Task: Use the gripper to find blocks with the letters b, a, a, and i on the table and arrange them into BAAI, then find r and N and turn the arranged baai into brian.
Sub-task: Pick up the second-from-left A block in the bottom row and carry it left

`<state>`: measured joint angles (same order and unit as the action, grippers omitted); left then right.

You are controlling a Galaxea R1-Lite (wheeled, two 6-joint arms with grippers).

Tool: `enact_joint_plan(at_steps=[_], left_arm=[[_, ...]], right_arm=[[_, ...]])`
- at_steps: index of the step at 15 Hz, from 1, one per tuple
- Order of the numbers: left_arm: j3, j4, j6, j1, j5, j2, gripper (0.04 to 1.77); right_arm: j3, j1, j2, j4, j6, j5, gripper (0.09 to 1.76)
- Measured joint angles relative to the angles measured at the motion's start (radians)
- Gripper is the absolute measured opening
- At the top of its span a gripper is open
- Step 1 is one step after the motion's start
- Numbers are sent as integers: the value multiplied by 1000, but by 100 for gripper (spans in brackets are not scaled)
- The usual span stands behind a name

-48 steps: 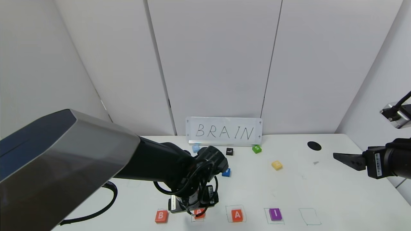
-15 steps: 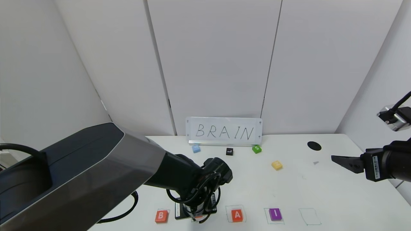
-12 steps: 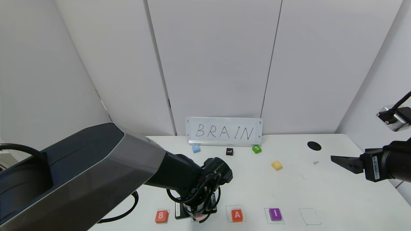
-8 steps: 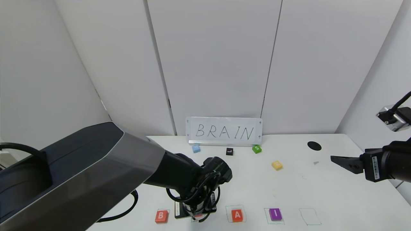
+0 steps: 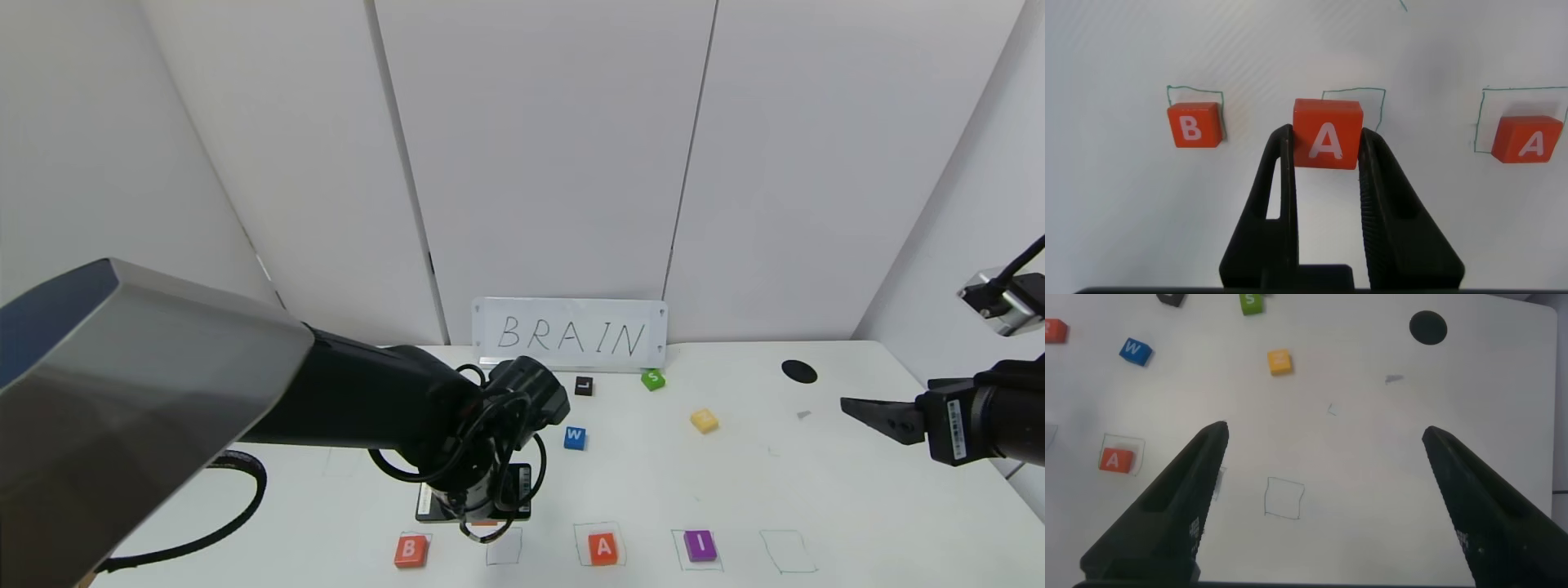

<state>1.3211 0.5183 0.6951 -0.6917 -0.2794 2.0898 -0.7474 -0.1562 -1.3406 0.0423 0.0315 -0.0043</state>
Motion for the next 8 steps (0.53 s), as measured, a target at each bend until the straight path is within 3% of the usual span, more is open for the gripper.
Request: enact_joint_plan(at_steps=[7,8], left_arm=[[-27,9,-134,121,7,-95,49],[-37,7,-164,165,13,-108,49]], right_arm=[[6,-8,5,-1,-1,-1,171],[8,-12,5,0,-1,-2,171]])
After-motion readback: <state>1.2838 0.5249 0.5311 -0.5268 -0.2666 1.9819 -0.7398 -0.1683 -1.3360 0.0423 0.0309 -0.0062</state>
